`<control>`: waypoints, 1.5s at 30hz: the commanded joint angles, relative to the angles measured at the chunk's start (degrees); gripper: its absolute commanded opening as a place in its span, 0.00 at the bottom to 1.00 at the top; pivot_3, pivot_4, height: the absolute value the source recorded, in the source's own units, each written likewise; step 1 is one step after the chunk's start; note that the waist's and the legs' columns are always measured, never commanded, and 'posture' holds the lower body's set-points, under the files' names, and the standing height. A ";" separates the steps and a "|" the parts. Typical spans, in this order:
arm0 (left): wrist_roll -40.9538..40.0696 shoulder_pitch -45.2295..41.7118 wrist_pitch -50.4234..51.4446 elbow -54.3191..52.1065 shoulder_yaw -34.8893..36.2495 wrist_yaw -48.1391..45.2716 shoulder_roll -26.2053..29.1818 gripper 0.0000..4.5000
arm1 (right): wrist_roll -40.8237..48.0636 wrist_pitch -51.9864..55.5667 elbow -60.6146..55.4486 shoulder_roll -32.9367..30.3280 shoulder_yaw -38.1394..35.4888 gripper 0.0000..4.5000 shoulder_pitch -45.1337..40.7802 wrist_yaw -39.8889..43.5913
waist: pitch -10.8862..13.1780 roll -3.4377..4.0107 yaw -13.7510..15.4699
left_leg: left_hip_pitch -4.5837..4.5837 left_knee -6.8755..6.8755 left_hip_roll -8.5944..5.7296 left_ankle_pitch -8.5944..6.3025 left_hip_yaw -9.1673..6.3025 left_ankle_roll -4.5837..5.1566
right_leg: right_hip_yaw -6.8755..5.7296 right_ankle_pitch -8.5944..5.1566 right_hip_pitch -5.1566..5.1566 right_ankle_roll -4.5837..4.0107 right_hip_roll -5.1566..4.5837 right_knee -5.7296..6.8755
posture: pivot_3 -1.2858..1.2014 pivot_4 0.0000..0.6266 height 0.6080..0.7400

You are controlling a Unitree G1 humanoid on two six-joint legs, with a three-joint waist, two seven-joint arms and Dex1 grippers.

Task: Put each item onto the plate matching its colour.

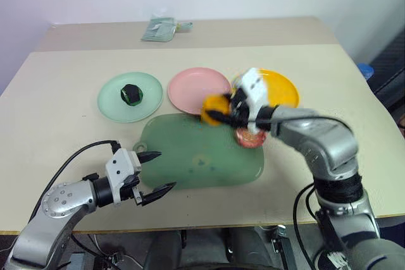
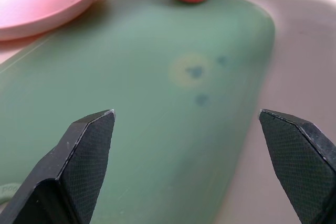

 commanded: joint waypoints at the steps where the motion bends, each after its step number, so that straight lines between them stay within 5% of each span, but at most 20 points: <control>1: 0.02 -0.80 -2.33 -0.52 -1.28 0.03 -1.24 1.00 | -5.27 -3.58 11.85 -2.20 -4.30 0.55 -2.58 -4.38 | -0.01 -0.02 0.12 | 0.00 0.00 -0.02 0.00 0.00 0.00 | -0.01 0.00 0.01 0.00 0.00 -0.01 | 0.52 0.24 1.00; 8: 2.00 -2.21 -5.89 2.73 -4.59 -0.50 -3.23 1.00 | -12.89 -21.16 34.79 -2.64 -2.79 0.55 -5.85 -3.06 | 0.06 0.15 -0.91 | -0.01 -0.08 -0.01 0.00 0.23 0.01 | 0.12 0.00 -0.14 -0.01 0.12 -0.01 | 0.52 0.24 1.00; 9: 2.36 -1.81 -6.55 2.95 -4.85 -0.58 -3.35 1.00 | -13.26 -23.37 34.36 -2.84 -2.51 0.78 -5.62 -1.96 | 0.05 0.21 -1.42 | -0.01 -0.10 0.00 0.00 0.24 0.01 | 0.13 0.00 -0.16 -0.01 0.14 0.01 | 0.52 0.24 1.00; 12: 2.98 -0.39 -8.49 3.79 -4.91 -0.83 -3.53 1.00 | -12.83 -27.55 27.39 -4.88 -1.99 0.99 -3.05 3.27 | 0.06 0.23 -1.76 | -0.02 -0.12 0.03 -0.02 0.21 0.04 | 0.15 0.00 -0.17 -0.01 0.14 0.01 | 0.52 0.24 1.00; 19: 3.59 1.82 -12.56 5.95 -5.09 -1.80 -3.69 1.00 | 2.28 -22.21 1.22 -17.03 -4.92 0.99 17.10 26.23 | 0.04 0.19 0.06 | -0.01 -0.08 0.11 -0.06 0.04 0.12 | 0.04 -0.01 0.10 0.01 0.04 -0.23 | 0.52 0.24 1.00; 24: 4.11 1.80 -14.14 7.19 -5.74 -2.61 -3.64 1.00 | -0.75 -21.23 -0.41 -20.18 -0.99 0.99 23.45 26.27 | 0.04 0.23 -0.38 | 0.17 -0.02 0.08 -0.07 0.14 0.13 | 0.06 0.00 0.26 0.00 0.03 -0.27 | 0.52 0.24 1.00; 26: 4.16 1.48 -14.23 7.35 -5.90 -2.69 -3.73 1.00 | -2.89 -21.78 1.34 -18.94 0.71 0.99 22.80 24.27 | 0.03 0.23 -0.41 | 0.24 -0.03 0.08 -0.07 0.17 0.13 | 0.08 0.00 0.27 -0.01 0.14 -0.24 | 0.52 0.24 1.00; 32: 3.95 1.43 -14.78 8.60 -3.93 -1.46 -4.11 1.00 | -2.20 -21.81 0.83 -14.60 0.35 0.61 19.04 21.51 | 0.03 0.24 -0.13 | 0.16 -0.04 0.08 -0.07 0.08 0.13 | 0.06 0.00 0.23 -0.01 0.15 -0.23 | 0.52 0.24 1.00; 40: 4.27 -2.13 -16.95 23.62 11.78 10.09 -6.74 1.00 | -5.85 -15.24 15.02 6.31 5.17 0.61 -1.43 5.68 | 0.03 0.24 -1.43 | 0.14 -0.06 0.10 -0.06 0.02 0.11 | 0.05 0.00 -0.02 -0.07 0.23 0.07 | 0.52 0.24 1.00; 45: 3.71 0.71 -18.04 22.75 13.70 9.93 -7.10 1.00 | -15.21 -25.71 35.81 13.78 10.25 0.61 -11.30 1.30 | -0.01 0.18 -1.45 | -0.01 -0.09 0.02 -0.05 0.04 0.08 | 0.01 0.00 -0.14 -0.07 -0.06 0.03 | 0.52 0.24 1.00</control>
